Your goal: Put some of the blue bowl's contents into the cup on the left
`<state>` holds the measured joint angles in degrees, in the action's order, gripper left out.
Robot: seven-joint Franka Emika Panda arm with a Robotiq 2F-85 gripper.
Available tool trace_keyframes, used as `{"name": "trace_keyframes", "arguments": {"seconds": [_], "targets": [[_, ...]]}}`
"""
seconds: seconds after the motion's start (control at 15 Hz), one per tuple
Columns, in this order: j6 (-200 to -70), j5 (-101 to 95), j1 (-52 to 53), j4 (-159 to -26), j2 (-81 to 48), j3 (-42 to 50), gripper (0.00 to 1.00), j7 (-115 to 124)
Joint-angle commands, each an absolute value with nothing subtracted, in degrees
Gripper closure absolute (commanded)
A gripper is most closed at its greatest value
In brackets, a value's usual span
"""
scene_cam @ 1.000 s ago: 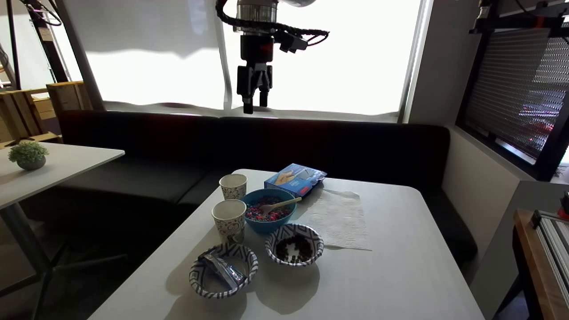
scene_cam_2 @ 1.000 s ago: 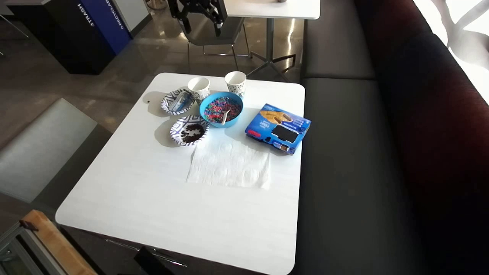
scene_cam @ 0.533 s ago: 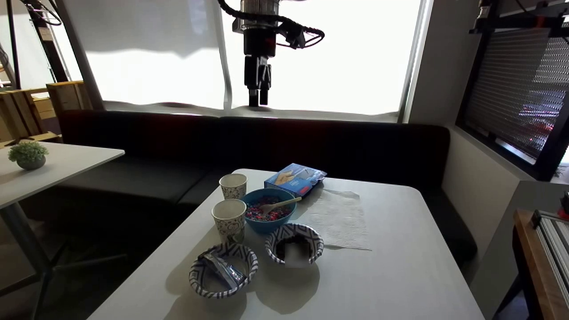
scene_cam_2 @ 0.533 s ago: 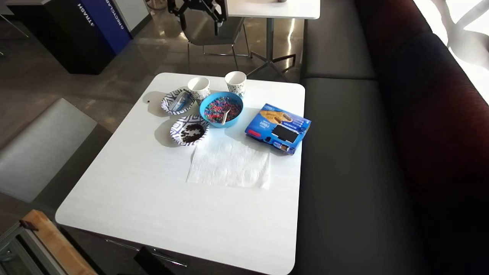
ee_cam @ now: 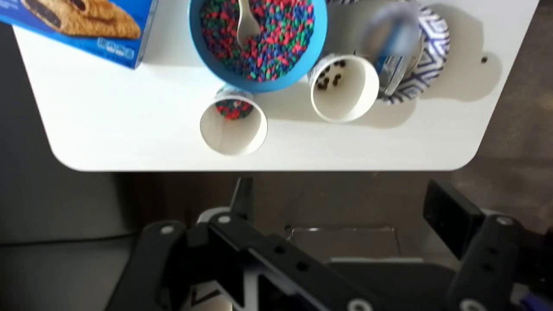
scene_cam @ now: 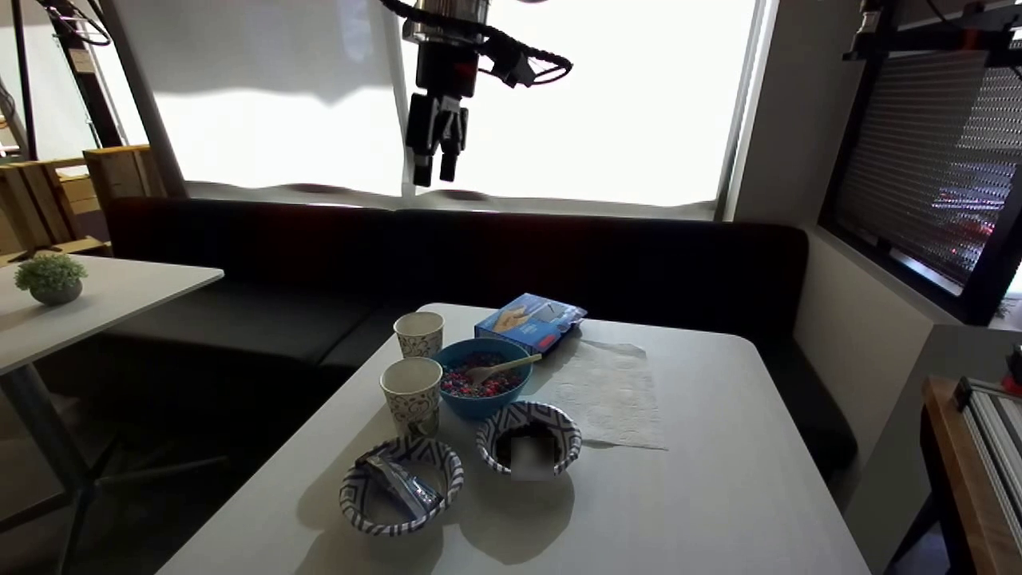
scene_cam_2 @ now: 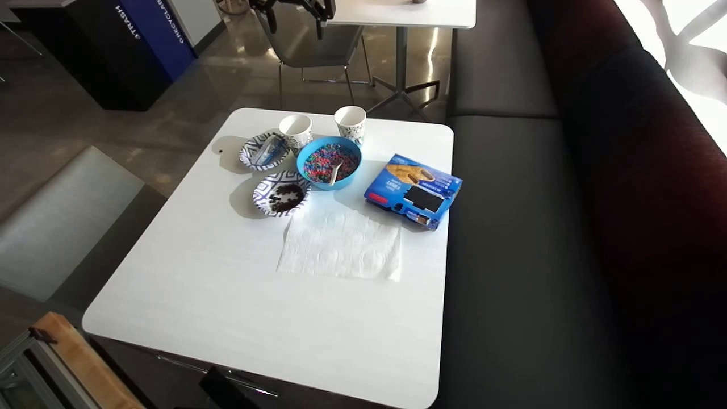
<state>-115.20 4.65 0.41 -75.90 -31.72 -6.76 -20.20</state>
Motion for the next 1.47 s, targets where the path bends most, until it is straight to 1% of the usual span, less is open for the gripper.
{"name": "trace_keyframes", "arguments": {"seconds": [0.0,0.13,0.2,0.4,0.6,0.67,0.73,0.8,0.87,1.4], "targets": [[-131.05,2.57,2.24,-86.6,-25.57,-6.12,0.0,-17.86],[-140.87,2.01,2.16,-92.96,-22.8,-6.58,0.0,-19.07],[-143.48,2.37,1.64,-95.46,-21.57,-6.85,0.0,-19.64],[-145.69,2.32,-0.74,-103.97,-17.05,-7.26,0.0,-25.32],[-144.48,3.01,-3.53,-112.36,-13.04,-6.61,0.0,-30.87],[-142.83,1.32,-3.72,-114.62,-11.7,-5.47,0.0,-31.0],[-145.62,1.15,-4.53,-117.29,-11.15,-5.11,0.0,-33.34],[-145.28,-0.07,-4.79,-118.91,-10.53,-4.29,0.0,-34.21],[-143.64,1.56,-3.95,-112.69,-14.08,-4.78,0.0,-31.99],[-144.69,0.45,-3.36,-114.33,-13.18,-4.63,0.0,-31.93]]}}
